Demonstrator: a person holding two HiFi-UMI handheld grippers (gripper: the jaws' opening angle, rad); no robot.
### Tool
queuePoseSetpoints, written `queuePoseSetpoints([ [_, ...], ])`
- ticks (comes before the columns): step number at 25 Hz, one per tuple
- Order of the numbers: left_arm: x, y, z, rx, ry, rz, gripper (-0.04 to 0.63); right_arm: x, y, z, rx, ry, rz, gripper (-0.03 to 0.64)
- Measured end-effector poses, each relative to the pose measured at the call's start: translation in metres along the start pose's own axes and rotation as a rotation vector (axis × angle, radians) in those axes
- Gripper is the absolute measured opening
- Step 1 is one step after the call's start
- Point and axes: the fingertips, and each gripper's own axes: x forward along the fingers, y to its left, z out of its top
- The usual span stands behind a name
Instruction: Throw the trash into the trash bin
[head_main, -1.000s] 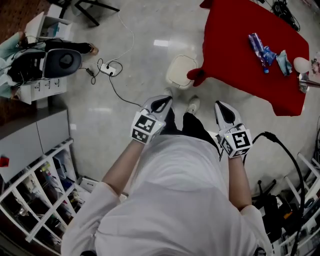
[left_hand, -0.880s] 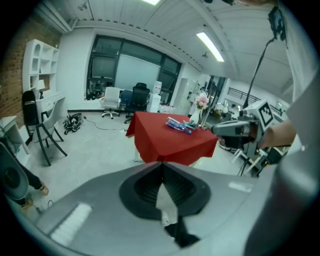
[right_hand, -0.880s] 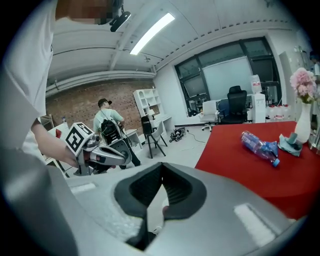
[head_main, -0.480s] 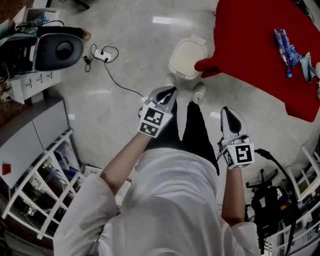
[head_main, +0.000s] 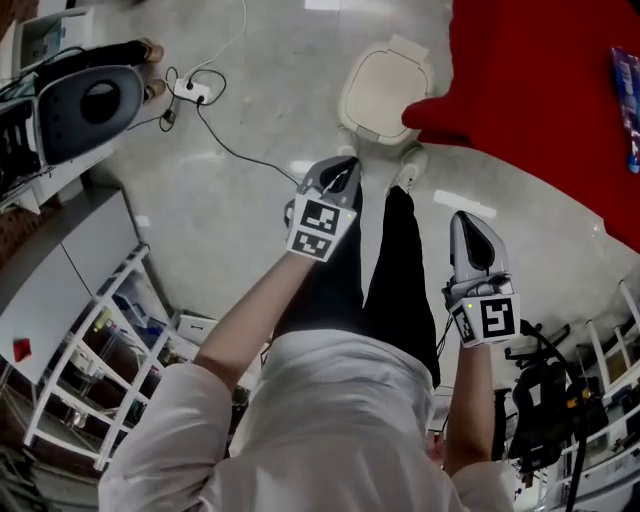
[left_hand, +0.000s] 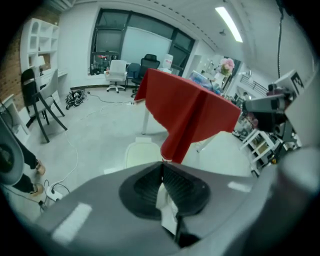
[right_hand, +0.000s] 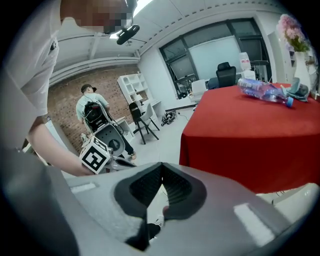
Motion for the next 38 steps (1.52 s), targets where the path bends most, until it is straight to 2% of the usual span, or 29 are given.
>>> queuePoseSetpoints([
  [9,0.097,0.016,-0.080,-0.024,0.121,0.000,0.003,0.044,-0.011,-0.063,0.046,0.031,0.016,0.002],
  [13,0.138,0.028,-0.114,-0.064,0.170,0.017,0.003,0.065,-0.024,-0.090,0.064,0.039,0.014,0.002],
  [18,0.181,0.033,-0.154,-0.077,0.261,0.049,0.003,0.074,-0.041,-0.112,0.096,0.037,-0.001,0.002],
  [26,0.219,0.045,-0.187,-0.072,0.375,0.073,0.005,0.073,-0.052,-0.131,0.124,0.037,-0.031,0.002],
  [30,0.221,0.042,-0.190,-0.095,0.375,0.063,0.006,0.065,-0.058,-0.137,0.137,0.037,-0.051,0.002],
  [38,0.215,0.048,-0.185,-0.064,0.356,0.066,0.005,0.067,-0.055,-0.131,0.128,0.024,-0.058,0.002],
])
